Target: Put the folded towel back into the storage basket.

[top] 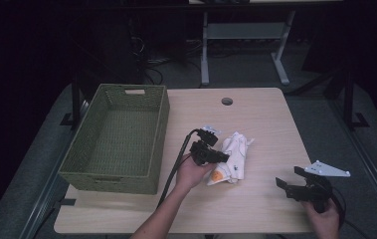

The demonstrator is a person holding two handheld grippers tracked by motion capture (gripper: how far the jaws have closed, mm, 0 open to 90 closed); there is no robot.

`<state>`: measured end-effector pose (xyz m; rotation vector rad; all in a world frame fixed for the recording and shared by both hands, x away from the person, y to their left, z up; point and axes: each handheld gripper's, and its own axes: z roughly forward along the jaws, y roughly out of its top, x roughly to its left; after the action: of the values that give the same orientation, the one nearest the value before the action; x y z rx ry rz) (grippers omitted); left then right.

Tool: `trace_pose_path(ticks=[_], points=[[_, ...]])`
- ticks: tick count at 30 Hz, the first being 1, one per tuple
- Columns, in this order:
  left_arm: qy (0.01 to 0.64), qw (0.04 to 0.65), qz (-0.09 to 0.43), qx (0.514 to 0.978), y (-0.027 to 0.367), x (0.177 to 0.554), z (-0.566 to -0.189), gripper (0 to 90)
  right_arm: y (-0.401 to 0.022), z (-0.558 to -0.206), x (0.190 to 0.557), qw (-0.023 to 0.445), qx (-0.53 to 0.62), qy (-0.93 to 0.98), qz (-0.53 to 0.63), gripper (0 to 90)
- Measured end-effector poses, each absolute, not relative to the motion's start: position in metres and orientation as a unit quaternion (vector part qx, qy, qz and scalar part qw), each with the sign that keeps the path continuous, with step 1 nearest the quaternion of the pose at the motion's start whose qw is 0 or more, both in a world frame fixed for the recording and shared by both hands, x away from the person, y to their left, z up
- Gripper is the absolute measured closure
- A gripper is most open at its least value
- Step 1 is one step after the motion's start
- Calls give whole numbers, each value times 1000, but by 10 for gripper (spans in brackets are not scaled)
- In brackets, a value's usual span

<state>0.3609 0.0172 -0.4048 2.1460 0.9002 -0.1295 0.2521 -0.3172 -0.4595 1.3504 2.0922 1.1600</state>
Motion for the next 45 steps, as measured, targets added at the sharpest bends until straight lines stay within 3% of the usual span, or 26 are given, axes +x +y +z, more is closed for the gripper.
trace_pose_path(ticks=[5,9,20,45], points=[[353,421,-69,833,32,354,-393,817,-320,-460,251,194,485,743,419,142],[356,414,-54,836,43,352,-387,815,-319,-460,252,194,484,746,414,142],[365,471,-107,796,77,351,-370,815,-322,-460,252,195,483,749,410,142],[366,496,-116,779,129,352,-328,807,-319,-461,253,193,486,754,397,142]])
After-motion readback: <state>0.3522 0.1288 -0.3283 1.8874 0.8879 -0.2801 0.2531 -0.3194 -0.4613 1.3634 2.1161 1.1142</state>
